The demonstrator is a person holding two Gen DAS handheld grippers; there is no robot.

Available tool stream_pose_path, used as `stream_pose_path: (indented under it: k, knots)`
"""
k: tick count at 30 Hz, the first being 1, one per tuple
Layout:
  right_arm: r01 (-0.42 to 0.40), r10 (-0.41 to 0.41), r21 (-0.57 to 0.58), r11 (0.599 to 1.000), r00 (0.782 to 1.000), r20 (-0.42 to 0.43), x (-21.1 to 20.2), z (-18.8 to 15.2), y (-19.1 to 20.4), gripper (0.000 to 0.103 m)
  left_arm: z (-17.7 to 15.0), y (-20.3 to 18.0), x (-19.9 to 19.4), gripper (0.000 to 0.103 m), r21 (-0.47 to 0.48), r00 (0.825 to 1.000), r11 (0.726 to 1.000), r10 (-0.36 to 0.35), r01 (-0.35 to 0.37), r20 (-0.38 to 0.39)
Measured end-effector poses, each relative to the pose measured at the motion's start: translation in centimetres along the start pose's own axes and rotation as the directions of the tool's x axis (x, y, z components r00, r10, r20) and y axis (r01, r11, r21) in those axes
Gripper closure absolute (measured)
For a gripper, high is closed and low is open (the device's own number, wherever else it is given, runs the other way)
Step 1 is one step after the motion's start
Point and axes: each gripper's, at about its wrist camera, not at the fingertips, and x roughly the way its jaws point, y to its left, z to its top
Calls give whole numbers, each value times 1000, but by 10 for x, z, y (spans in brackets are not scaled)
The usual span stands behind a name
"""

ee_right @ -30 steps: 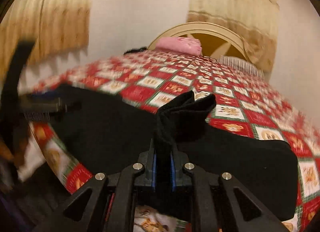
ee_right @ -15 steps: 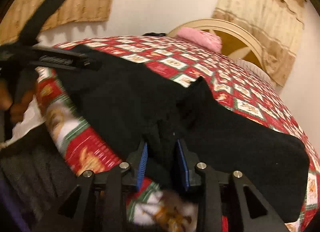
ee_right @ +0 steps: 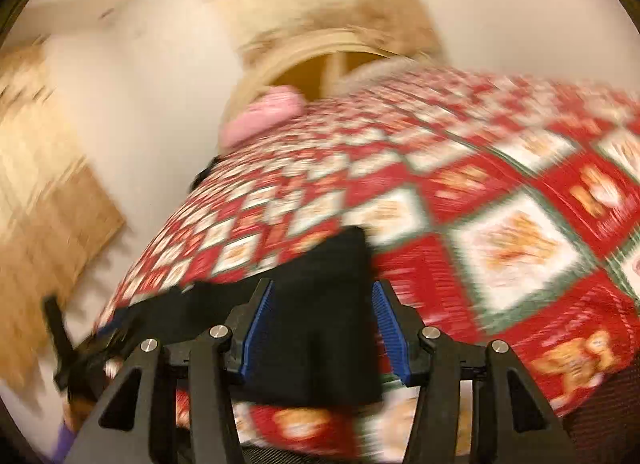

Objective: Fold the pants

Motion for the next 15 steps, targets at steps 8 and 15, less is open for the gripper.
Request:
stream_pose_path:
  k: [8,15]
  knots:
    - [-36,38,87,996,999,-21,21,8,-26,67,-11,-50,46,0,-20,970,988,-155,154,-189]
    - [-85,90,52,995,991,-96,56,23,-28,67,-13,-61,50,0,-4,975,993,-118,119,-190]
